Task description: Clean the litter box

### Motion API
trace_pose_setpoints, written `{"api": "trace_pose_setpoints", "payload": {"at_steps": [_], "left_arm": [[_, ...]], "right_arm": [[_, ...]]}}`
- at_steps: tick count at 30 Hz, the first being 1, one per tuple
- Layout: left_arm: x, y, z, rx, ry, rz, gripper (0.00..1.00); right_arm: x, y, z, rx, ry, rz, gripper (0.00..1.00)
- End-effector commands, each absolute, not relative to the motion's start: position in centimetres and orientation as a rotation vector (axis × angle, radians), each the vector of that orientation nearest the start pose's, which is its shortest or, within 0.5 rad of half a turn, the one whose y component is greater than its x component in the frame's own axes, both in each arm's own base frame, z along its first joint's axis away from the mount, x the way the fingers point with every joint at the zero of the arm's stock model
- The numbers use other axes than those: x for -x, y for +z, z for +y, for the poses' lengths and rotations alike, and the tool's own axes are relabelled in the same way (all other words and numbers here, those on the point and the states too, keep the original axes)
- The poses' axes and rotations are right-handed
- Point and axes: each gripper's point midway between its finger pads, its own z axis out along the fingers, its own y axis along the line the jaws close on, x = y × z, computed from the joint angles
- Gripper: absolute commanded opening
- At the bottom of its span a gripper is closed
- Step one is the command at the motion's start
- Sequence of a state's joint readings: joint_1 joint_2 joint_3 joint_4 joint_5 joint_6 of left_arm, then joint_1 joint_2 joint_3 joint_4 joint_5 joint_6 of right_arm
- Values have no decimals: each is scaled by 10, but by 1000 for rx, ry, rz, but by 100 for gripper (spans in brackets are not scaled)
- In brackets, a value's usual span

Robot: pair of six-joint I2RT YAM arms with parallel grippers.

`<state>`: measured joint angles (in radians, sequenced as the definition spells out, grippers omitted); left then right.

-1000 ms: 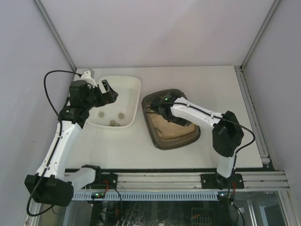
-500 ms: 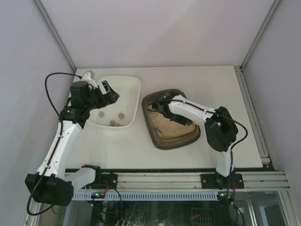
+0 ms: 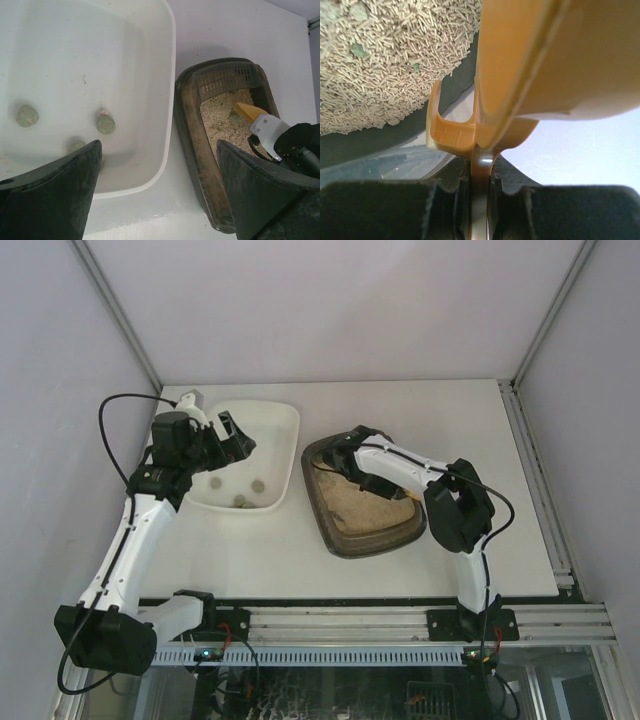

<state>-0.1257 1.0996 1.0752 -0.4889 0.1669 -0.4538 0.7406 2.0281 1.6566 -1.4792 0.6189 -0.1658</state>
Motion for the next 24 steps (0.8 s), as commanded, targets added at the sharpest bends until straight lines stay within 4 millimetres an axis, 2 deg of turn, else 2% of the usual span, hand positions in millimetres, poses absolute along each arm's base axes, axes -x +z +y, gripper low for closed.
{"api": "trace_pose_setpoints", "payload": {"at_steps": [1,8,17,22,24], "left_arm": [[-334,250,-93,235,-551,2094,100],[-333,246,-94,225,-554,2107,100],[-331,242,-96,212,-564,2121,100],[-330,241,-97,206,-576,2127,100],[-329,241,-98,203,-579,2126,100]], "right_arm": [[-291,111,133,1429,-919,2712,0],[-281,105,132,1435,-882,2763,0],[-274,108,112,1398,-955,2781,0],[-271,102,118,1408,-901,2810,0],[-275,101,119,1414,-934,2787,0]]}}
